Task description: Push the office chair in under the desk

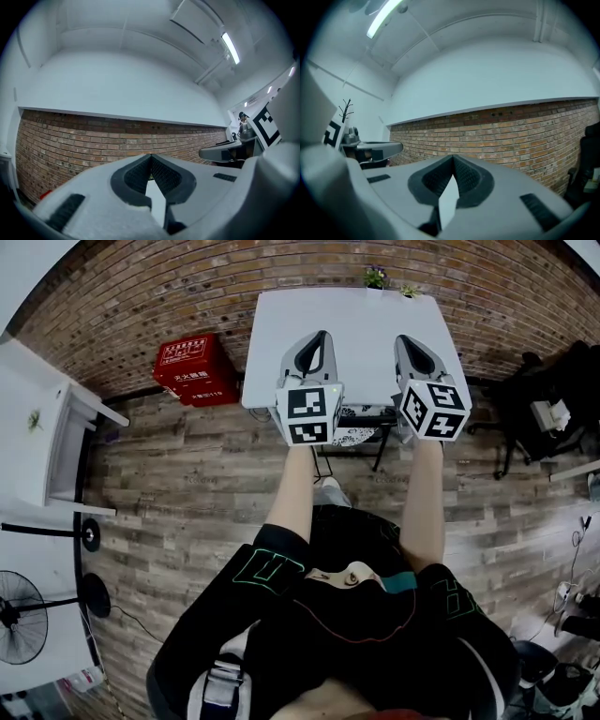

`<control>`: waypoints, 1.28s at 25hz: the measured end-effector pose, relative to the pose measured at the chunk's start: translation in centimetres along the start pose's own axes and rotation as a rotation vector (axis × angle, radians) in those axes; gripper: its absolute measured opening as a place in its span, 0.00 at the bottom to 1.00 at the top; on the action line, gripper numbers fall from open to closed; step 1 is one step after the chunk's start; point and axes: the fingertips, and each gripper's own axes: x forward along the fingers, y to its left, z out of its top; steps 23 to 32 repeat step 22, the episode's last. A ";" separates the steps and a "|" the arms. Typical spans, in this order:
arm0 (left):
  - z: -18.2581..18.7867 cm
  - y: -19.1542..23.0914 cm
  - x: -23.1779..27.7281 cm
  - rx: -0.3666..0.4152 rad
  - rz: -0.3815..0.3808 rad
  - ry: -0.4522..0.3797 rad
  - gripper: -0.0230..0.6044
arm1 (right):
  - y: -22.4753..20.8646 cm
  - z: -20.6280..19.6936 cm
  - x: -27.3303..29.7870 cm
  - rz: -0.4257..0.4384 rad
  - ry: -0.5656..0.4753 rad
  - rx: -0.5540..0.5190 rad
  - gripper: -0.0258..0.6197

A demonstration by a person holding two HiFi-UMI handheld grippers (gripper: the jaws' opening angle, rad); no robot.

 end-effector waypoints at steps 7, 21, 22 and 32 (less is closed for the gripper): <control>-0.1 0.9 0.3 0.005 0.025 0.014 0.05 | -0.1 0.3 0.6 0.008 -0.005 -0.010 0.05; -0.1 0.9 0.5 -0.024 0.026 -0.003 0.05 | -0.3 0.5 0.3 0.014 -0.009 -0.031 0.04; -0.1 0.8 0.5 -0.025 0.023 -0.002 0.05 | -0.4 0.6 0.2 0.015 -0.009 -0.033 0.04; -0.1 0.8 0.5 -0.025 0.023 -0.002 0.05 | -0.4 0.6 0.2 0.015 -0.009 -0.033 0.04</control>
